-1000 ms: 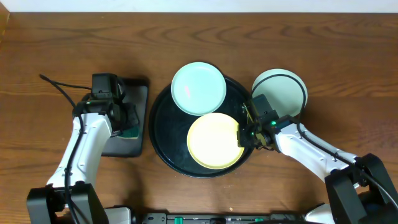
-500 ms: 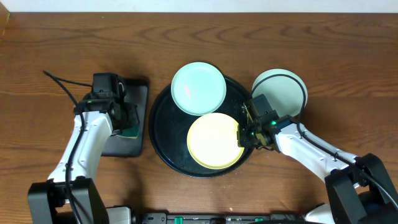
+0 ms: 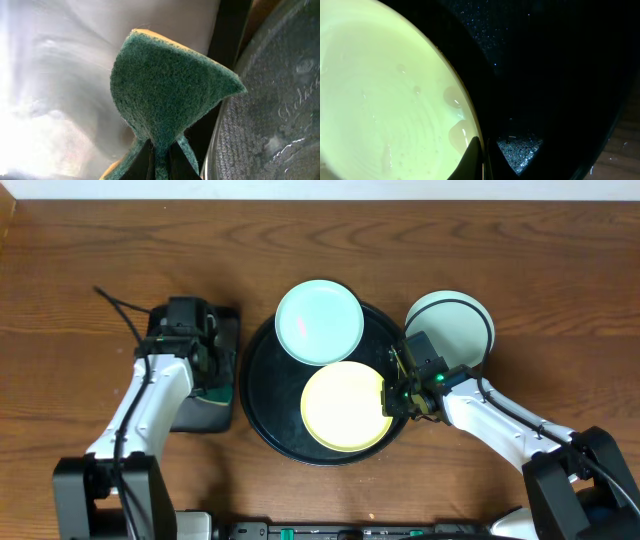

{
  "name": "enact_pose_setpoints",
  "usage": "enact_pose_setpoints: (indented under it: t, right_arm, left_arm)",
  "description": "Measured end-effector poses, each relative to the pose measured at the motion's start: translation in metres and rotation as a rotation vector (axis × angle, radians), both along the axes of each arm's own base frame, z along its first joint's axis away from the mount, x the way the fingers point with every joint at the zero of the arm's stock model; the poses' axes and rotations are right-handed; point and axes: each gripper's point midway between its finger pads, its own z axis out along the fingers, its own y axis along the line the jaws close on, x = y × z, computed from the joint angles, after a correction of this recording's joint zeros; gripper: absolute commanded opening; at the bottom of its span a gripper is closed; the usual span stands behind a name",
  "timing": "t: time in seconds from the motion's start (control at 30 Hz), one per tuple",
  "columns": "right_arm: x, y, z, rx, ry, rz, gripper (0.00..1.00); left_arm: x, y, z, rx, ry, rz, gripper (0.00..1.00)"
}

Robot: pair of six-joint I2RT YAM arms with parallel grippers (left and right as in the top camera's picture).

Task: Clean dirty plates on tray and stack at the side

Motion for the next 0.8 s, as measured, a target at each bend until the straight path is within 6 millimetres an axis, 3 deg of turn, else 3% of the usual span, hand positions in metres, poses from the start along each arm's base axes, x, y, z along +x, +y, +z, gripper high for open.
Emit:
enact_pose_setpoints:
  t: [0.53, 0.57, 0.67, 0.8]
  right_arm:
    - [0.0, 0.0, 0.0, 0.0, 0.0, 0.0, 0.03]
    - [0.0, 0.0, 0.0, 0.0, 0.0, 0.0, 0.04]
    - [0.0, 0.001, 0.0, 0.004, -0.002, 0.003, 0.22]
    - [0.0, 0.002, 0.001, 0.009, 0.0, 0.003, 0.26]
  left_arm:
    - [-0.003, -0.003, -0.007, -0.005, 0.03, -0.008, 0.08]
    - [-0.003, -0.003, -0.007, -0.005, 0.03, -0.008, 0.08]
    - [-0.003, -0.003, -0.005, -0.005, 0.023, -0.008, 0.08]
    - [0.0, -0.003, 0.014, -0.007, -0.038, -0.009, 0.07]
